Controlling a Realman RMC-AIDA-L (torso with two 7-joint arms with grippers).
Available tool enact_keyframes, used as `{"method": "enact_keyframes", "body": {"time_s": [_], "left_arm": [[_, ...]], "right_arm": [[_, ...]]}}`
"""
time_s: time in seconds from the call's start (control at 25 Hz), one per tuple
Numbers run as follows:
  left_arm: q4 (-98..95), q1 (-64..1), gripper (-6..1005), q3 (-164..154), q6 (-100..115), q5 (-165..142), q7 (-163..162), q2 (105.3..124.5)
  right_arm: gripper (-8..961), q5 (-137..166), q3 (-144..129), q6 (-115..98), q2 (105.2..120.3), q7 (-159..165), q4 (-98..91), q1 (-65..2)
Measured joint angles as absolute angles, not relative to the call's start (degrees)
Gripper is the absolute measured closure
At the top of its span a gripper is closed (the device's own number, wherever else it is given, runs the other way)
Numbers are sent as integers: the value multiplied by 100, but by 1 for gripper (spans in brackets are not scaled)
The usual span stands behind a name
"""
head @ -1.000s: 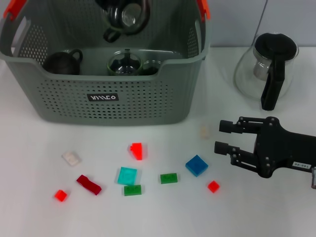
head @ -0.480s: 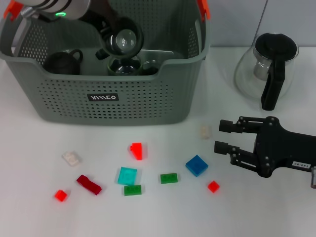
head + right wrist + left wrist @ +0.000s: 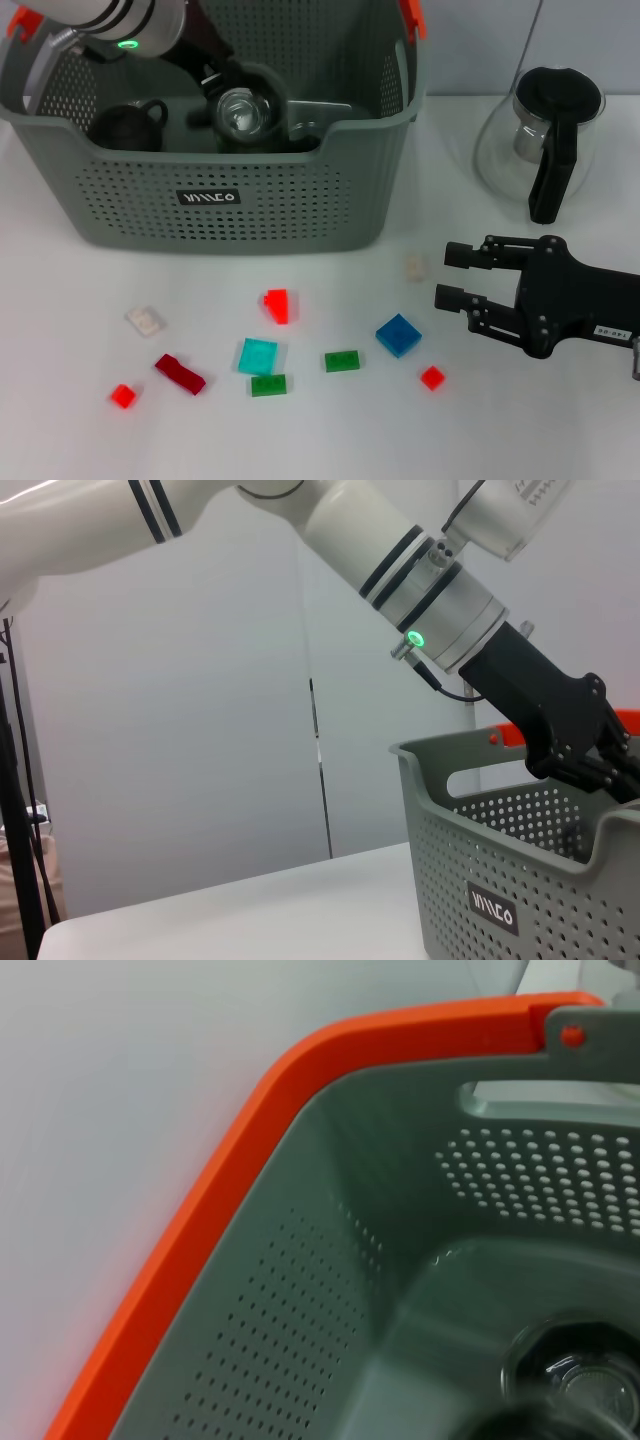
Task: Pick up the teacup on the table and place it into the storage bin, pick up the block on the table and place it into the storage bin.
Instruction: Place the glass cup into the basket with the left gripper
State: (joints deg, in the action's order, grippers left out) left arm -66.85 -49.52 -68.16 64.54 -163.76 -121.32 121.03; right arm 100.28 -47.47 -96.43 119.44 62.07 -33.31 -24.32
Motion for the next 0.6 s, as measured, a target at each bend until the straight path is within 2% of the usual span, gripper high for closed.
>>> {"method": "enact_keyframes", "body": {"time_s": [0.36, 0.48, 0.6], "left_arm": [[-6617, -4975, 857, -6805, 6424, -16381, -12304, 12052], [-6712, -4950, 778, -6714, 6422, -16378, -12396, 12041], [-7018, -4879, 685, -6315, 6452, -16234, -12415, 12123]], "right_arm": [[461, 10015, -4742, -9642, 11936, 6214, -3335, -2449], [461, 10004, -4738, -9641, 11935, 6214, -3340, -2438], [462, 9999, -4737, -9645, 11935, 6214, -3346, -2432]]}}
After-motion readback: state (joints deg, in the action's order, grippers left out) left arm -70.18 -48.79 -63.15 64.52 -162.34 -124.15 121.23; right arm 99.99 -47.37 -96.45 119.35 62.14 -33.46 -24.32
